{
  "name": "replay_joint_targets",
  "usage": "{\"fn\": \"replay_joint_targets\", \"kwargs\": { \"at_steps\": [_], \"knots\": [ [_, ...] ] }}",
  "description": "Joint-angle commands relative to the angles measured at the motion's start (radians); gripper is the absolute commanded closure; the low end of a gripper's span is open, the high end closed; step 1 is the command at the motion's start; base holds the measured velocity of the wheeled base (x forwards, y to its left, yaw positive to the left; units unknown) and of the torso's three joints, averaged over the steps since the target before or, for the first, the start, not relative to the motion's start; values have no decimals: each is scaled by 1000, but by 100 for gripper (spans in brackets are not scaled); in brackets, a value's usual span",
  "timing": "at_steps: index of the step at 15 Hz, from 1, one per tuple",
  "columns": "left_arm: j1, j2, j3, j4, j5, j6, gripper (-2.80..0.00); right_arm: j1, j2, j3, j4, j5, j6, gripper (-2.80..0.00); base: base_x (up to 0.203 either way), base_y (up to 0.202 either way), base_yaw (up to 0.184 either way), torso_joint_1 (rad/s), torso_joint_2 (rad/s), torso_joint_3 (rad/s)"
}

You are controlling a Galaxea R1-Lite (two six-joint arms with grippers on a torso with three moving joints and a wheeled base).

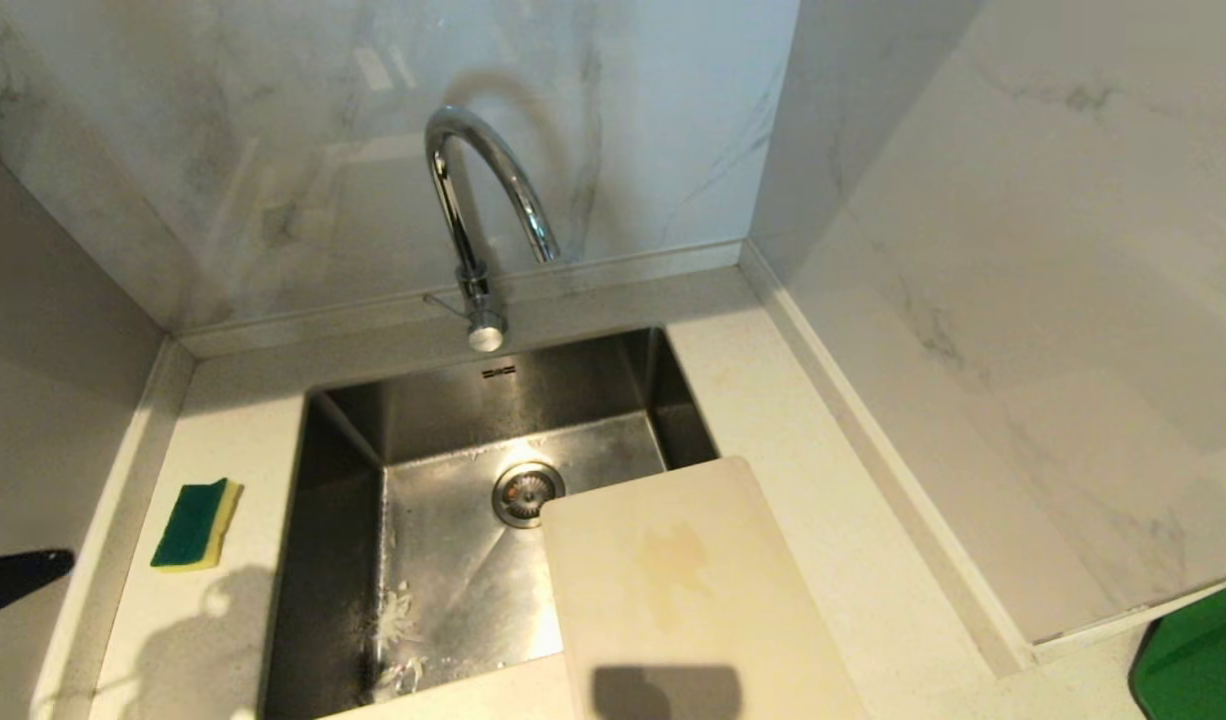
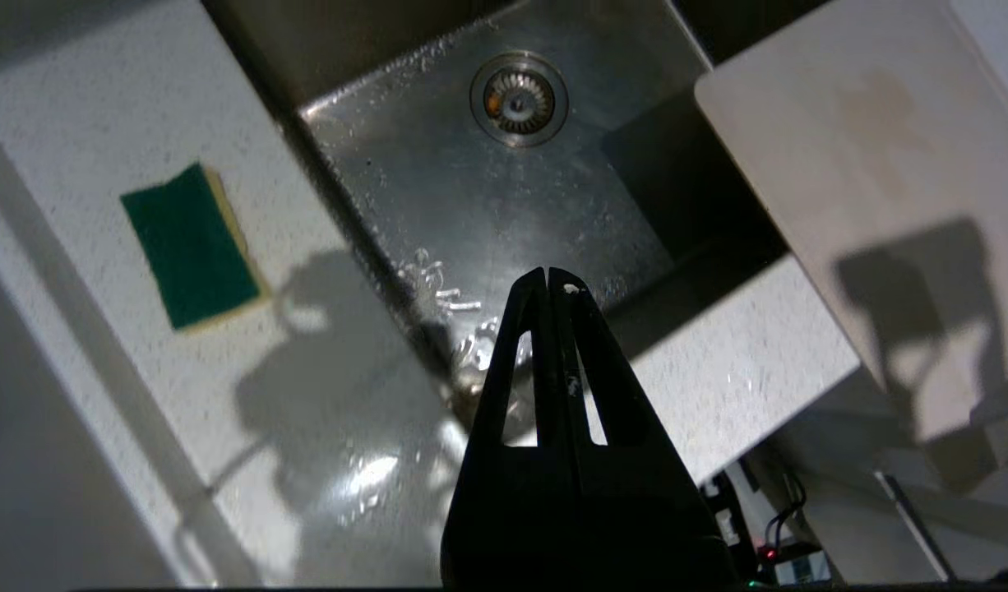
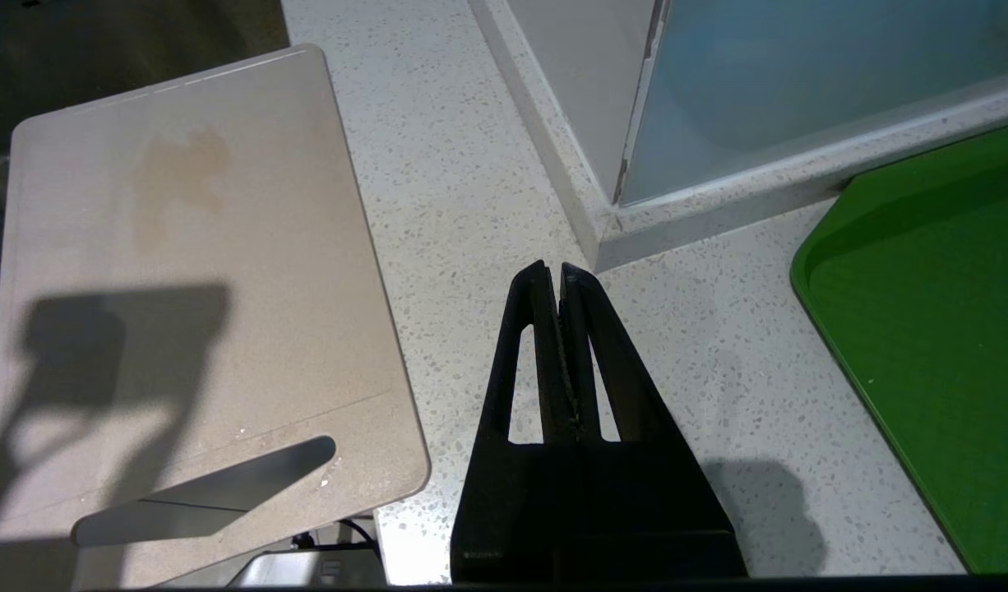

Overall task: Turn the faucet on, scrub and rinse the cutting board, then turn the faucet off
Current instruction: Turn on the tap

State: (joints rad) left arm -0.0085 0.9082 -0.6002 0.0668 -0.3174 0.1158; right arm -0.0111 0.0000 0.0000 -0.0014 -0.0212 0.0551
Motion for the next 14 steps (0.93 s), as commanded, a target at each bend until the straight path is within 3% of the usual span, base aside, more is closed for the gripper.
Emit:
{"fn": "replay_joint_targets", "kwargs": {
  "at_steps": [1,4,7,9,14],
  "knots": [
    [-9,276,-108,-63,-6,-36,0,-1,0,1,0,0,0,0,0,0,0,0,0,0],
    [-21,491,-292,-134,-9,-111,0,-1,0,1,0,0,0,0,0,0,0,0,0,0],
    [-61,684,-512,-153,-4,-200,0,0,0,0,0,0,0,0,0,0,0,0,0,0],
    [-86,783,-628,-151,5,-228,0,0,0,1,0,0,0,0,0,0,0,0,0,0],
    [-106,1041,-932,-138,141,-260,0,0,0,0,-1,0,0,0,0,0,0,0,0,0]
  ]
}}
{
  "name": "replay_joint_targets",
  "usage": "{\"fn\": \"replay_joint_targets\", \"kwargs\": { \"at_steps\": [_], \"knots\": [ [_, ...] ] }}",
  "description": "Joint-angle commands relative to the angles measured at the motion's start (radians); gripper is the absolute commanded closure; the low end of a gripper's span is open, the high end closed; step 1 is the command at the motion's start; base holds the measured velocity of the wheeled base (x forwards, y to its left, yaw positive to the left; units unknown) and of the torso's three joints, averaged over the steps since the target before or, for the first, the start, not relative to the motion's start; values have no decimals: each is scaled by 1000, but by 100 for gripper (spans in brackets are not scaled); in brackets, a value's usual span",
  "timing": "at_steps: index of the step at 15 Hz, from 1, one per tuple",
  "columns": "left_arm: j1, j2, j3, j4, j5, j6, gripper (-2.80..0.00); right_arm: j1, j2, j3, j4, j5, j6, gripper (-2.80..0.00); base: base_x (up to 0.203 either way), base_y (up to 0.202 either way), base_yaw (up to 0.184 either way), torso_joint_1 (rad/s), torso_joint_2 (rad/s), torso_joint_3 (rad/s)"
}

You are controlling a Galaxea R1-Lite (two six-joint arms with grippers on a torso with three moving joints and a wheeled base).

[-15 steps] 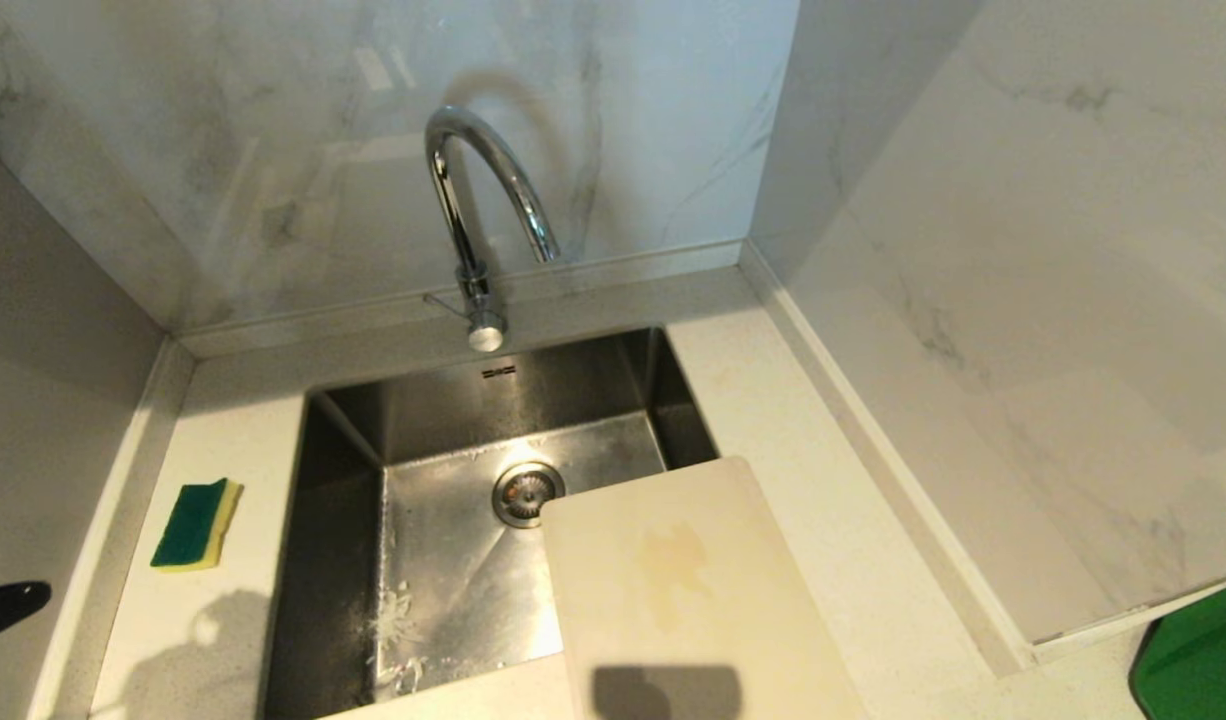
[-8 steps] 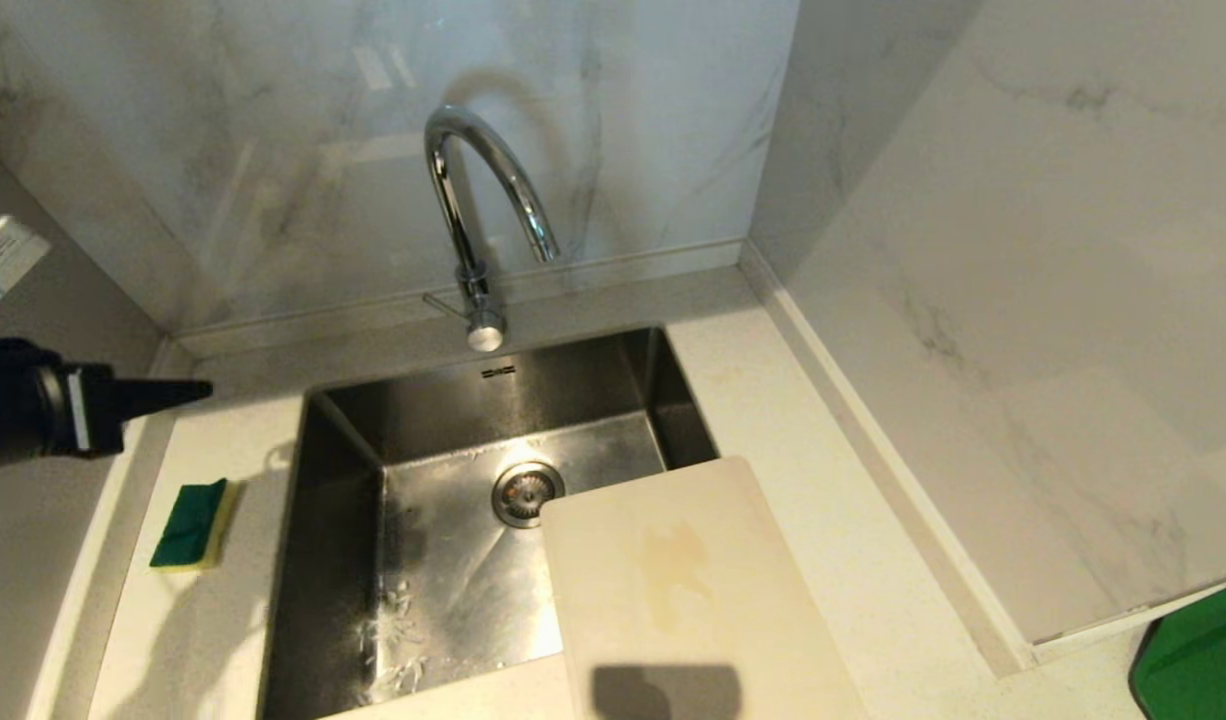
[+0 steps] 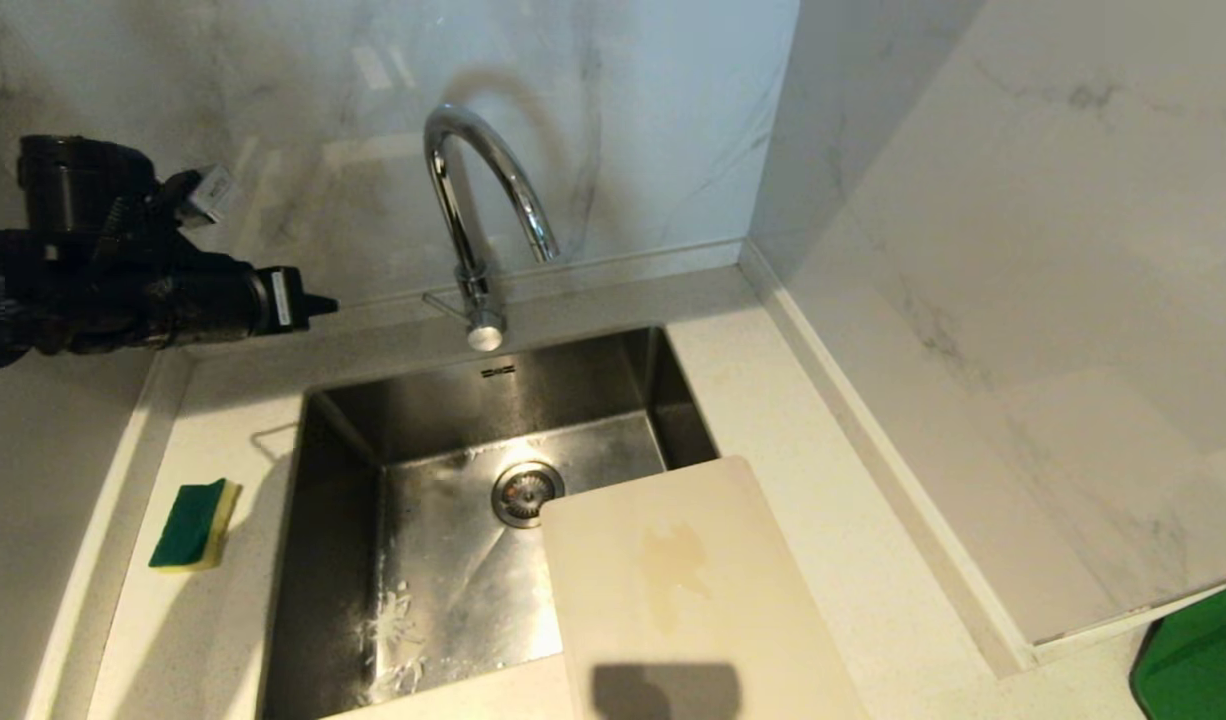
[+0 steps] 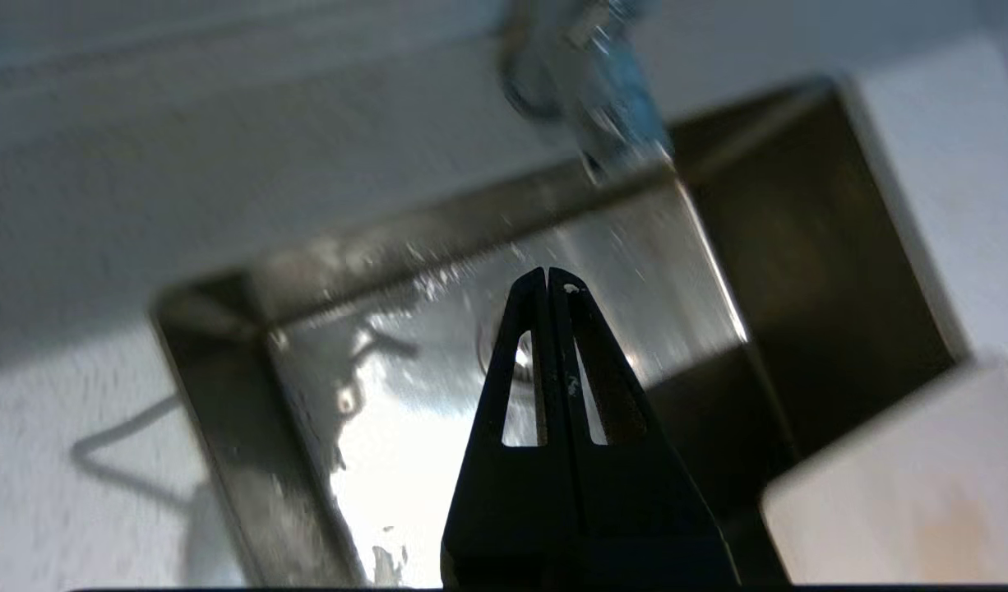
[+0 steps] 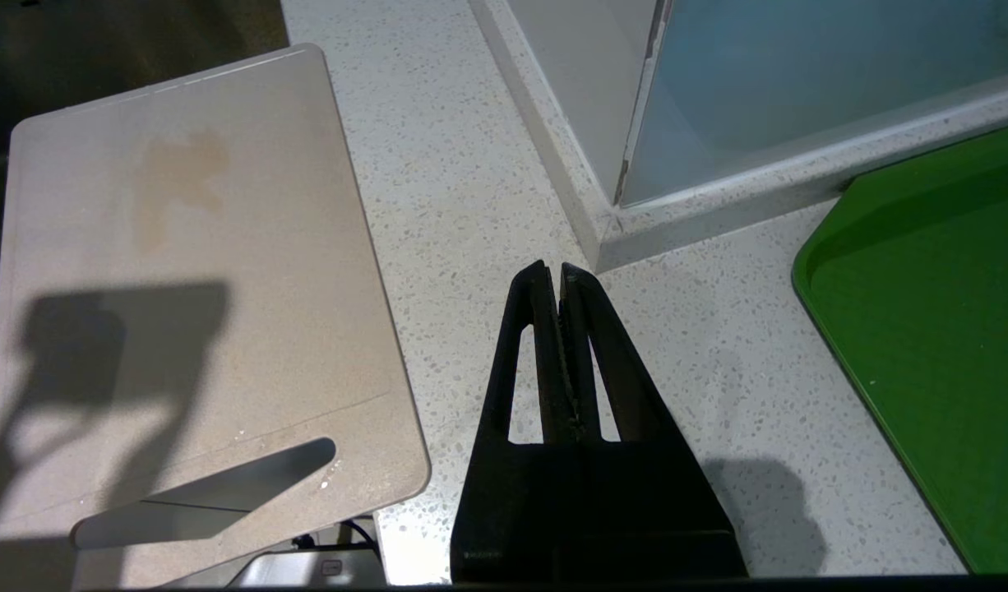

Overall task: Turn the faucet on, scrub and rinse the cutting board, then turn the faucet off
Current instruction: Turn on the tap

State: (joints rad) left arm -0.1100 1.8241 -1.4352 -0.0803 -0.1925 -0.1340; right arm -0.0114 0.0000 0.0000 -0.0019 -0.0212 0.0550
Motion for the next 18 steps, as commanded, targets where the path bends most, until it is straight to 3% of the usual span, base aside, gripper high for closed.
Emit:
{"fn": "replay_joint_targets", "kwargs": {
  "at_steps": [1,6,9,12,18],
  "knots": [
    [-5,161,-167,35,29,-27,0,-1,0,0,0,0,0,0,0,0,0,0,0,0],
    [-15,368,-573,191,49,-125,0,-1,0,0,0,0,0,0,0,0,0,0,0,0],
    [-54,458,-574,150,55,-159,0,1,0,0,0,0,0,0,0,0,0,0,0,0],
    [-71,539,-573,-66,141,-202,0,0,0,1,0,0,0,0,0,0,0,0,0,0],
    [-76,533,-573,-76,171,-189,0,1,0,0,0,0,0,0,0,0,0,0,0,0]
  ]
}}
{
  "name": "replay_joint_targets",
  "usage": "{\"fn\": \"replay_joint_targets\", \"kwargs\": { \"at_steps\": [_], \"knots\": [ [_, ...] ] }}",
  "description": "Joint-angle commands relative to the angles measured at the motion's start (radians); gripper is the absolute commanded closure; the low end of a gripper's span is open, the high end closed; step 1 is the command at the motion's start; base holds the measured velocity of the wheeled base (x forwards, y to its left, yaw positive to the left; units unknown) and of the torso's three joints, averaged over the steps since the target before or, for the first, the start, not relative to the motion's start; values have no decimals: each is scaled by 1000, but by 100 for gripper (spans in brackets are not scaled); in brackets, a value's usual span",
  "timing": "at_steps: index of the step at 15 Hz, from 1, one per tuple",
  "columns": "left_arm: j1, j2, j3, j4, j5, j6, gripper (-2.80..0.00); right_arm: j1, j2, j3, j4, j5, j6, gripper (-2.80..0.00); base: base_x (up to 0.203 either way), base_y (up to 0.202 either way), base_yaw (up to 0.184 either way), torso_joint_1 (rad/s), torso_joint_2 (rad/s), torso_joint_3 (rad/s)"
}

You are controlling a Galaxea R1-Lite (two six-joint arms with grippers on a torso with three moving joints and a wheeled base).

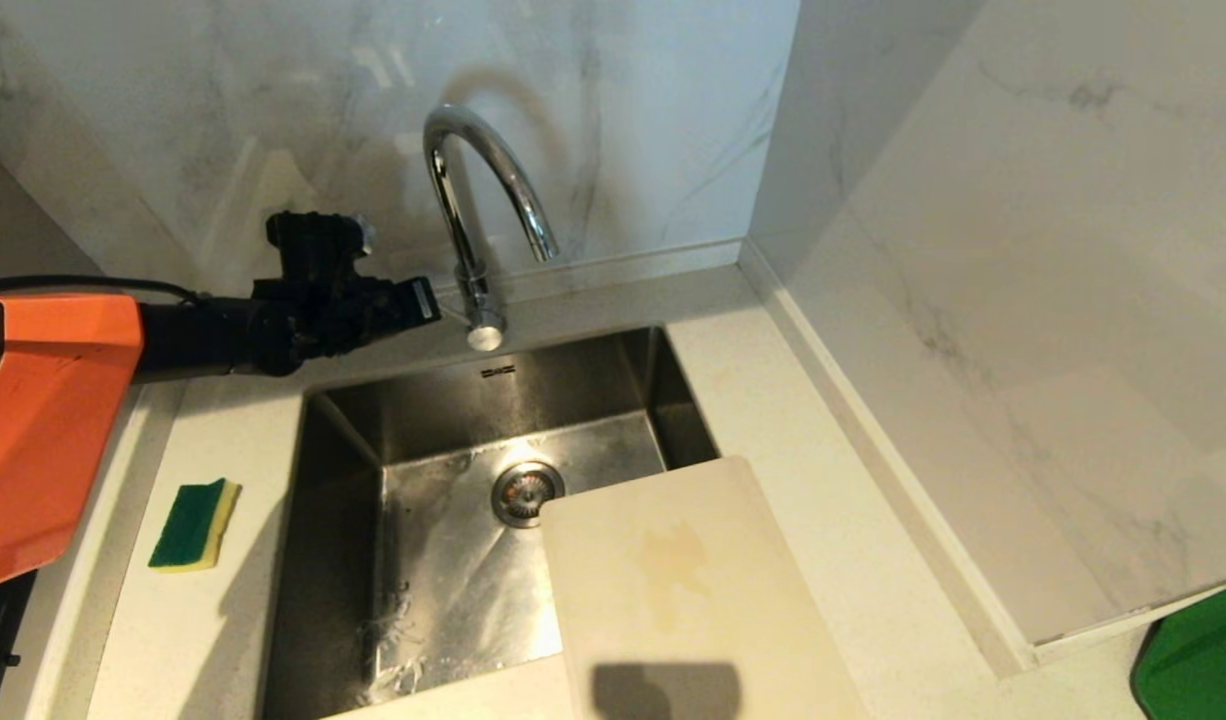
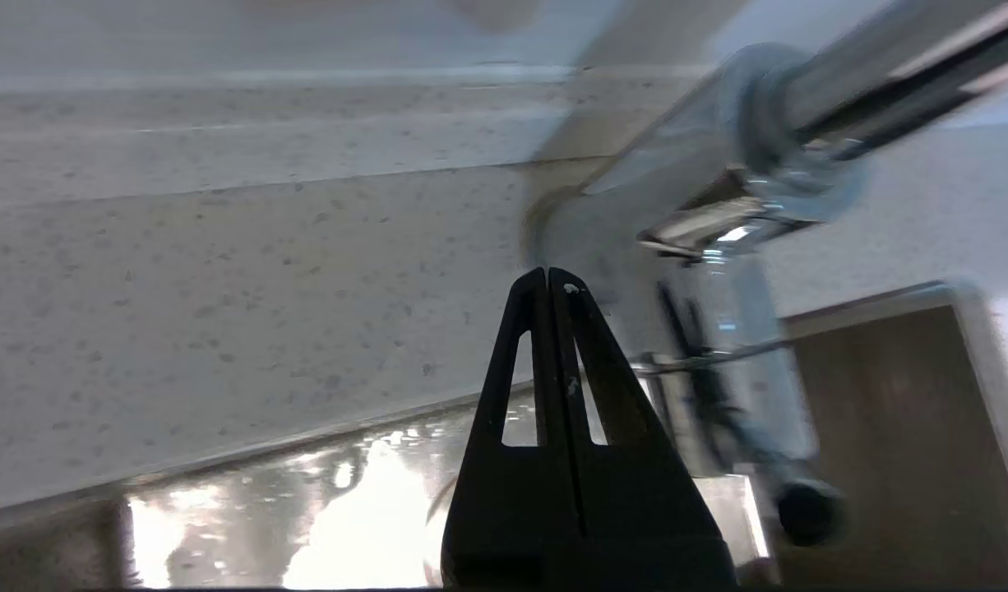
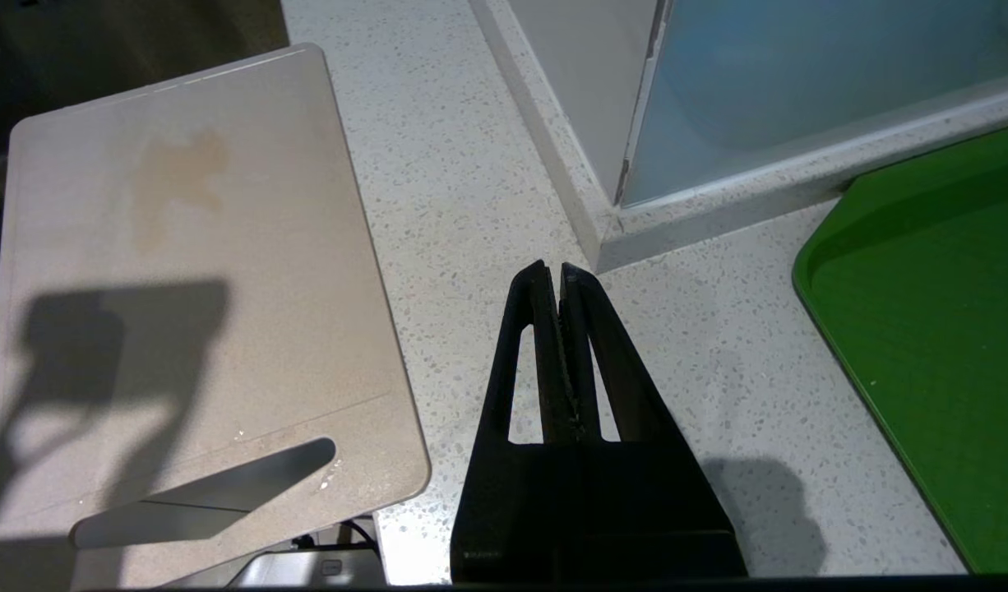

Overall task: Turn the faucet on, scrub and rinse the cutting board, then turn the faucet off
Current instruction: Turn on the tap

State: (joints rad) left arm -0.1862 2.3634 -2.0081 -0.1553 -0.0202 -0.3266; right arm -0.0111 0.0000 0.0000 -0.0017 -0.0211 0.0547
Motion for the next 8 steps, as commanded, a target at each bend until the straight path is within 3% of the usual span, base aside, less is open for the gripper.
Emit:
{"fn": "replay_joint_targets", "kwargs": {
  "at_steps": [1,5,8],
  "knots": [
    [1,-15,0,-2,0,11,0,0,0,0,0,0,1,0,0,0,0,0,0,0],
    [5,-75,29,-7,19,71,0,0,0,0,0,0,1,0,0,0,0,0,0,0],
    [4,-90,29,-26,17,75,0,0,0,2,-1,0,1,0,0,0,0,0,0,0]
  ]
}}
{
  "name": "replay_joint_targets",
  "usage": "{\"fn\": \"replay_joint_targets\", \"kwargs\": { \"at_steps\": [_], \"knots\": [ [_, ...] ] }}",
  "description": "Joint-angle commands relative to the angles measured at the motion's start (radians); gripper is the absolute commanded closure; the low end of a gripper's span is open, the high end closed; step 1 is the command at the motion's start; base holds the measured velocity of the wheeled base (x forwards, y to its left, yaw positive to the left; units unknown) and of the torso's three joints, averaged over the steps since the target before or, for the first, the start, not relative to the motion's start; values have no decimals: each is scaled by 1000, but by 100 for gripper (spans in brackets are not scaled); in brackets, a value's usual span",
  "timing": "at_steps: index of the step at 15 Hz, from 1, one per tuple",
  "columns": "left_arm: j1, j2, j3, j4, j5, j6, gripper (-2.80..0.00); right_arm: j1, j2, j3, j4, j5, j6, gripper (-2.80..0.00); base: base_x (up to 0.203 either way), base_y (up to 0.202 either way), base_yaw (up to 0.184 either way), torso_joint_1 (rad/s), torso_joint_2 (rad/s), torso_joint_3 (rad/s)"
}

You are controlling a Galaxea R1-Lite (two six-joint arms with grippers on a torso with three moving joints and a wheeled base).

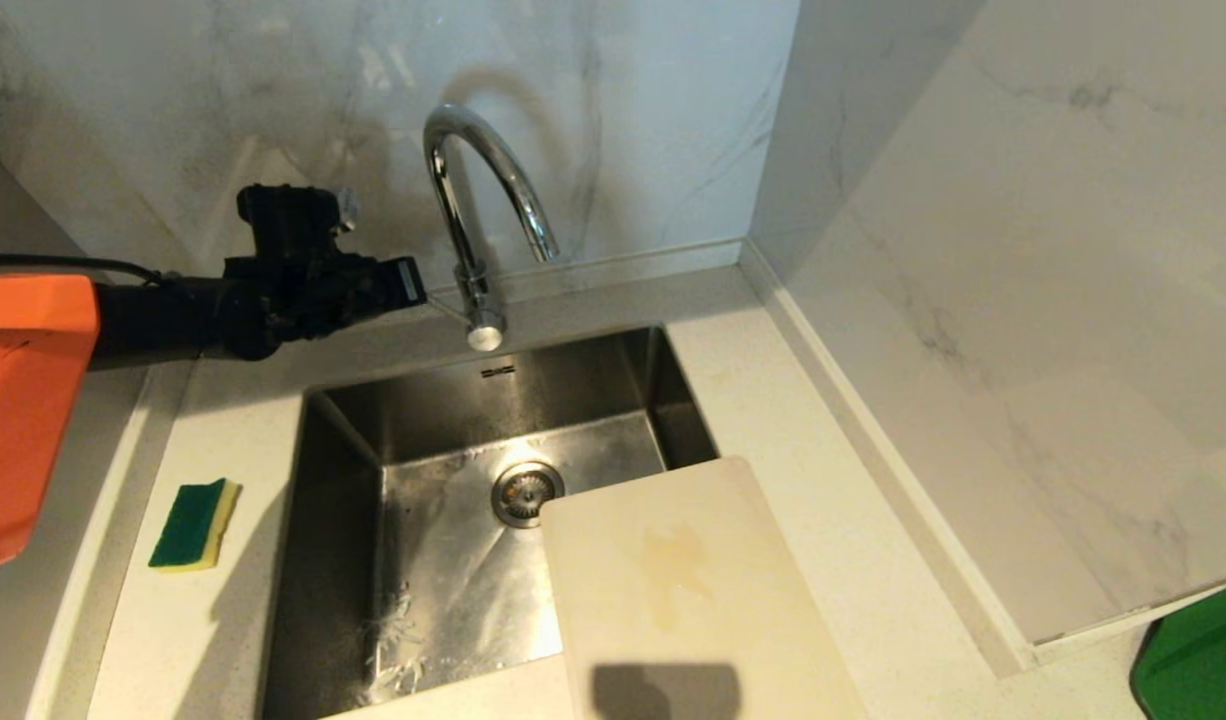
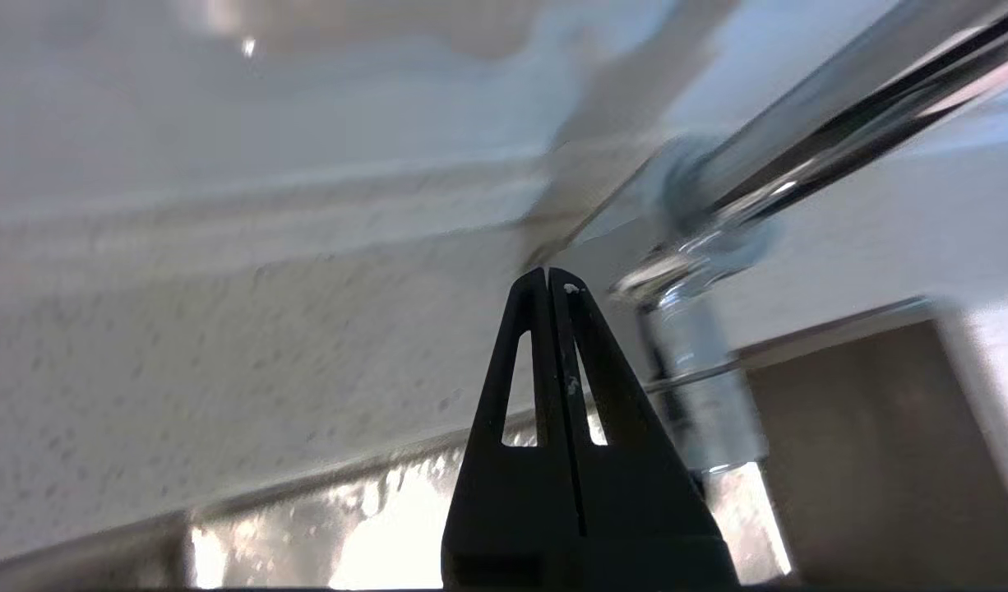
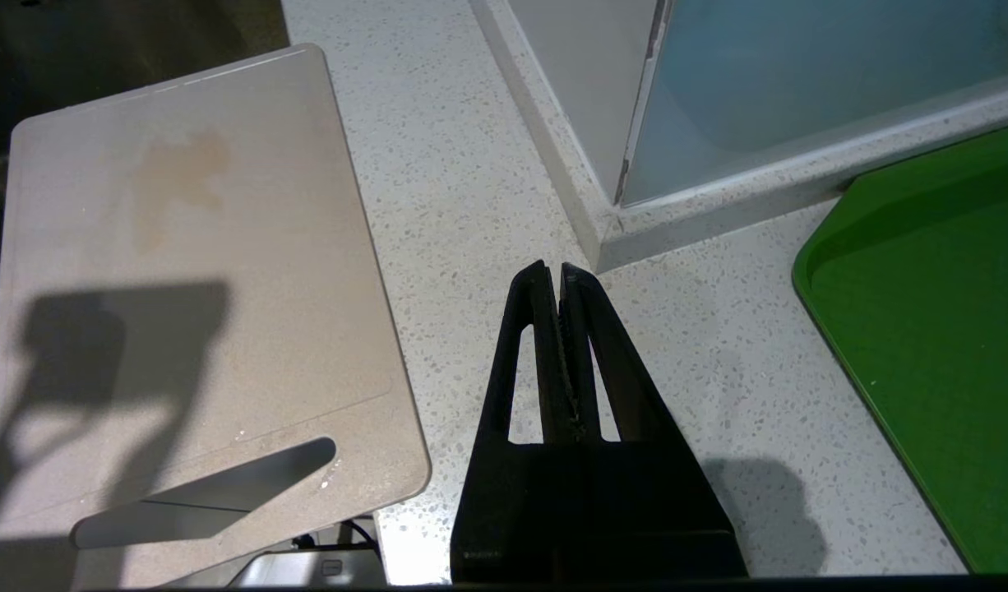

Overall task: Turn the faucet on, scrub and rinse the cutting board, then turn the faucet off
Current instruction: Turn on the tap

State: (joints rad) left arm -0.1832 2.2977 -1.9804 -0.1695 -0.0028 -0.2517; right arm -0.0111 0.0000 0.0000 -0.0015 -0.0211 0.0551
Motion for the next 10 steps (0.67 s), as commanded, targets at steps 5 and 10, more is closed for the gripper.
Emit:
{"fn": "replay_joint_targets", "kwargs": {
  "at_steps": [5,10],
  "knots": [
    [-1,-27,2,-44,-2,5,0,-1,0,1,0,0,0,0,0,0,0,0,0,0],
    [-2,-2,2,-77,-13,-3,0,0,0,0,0,0,0,0,0,0,0,0,0,0]
  ]
}}
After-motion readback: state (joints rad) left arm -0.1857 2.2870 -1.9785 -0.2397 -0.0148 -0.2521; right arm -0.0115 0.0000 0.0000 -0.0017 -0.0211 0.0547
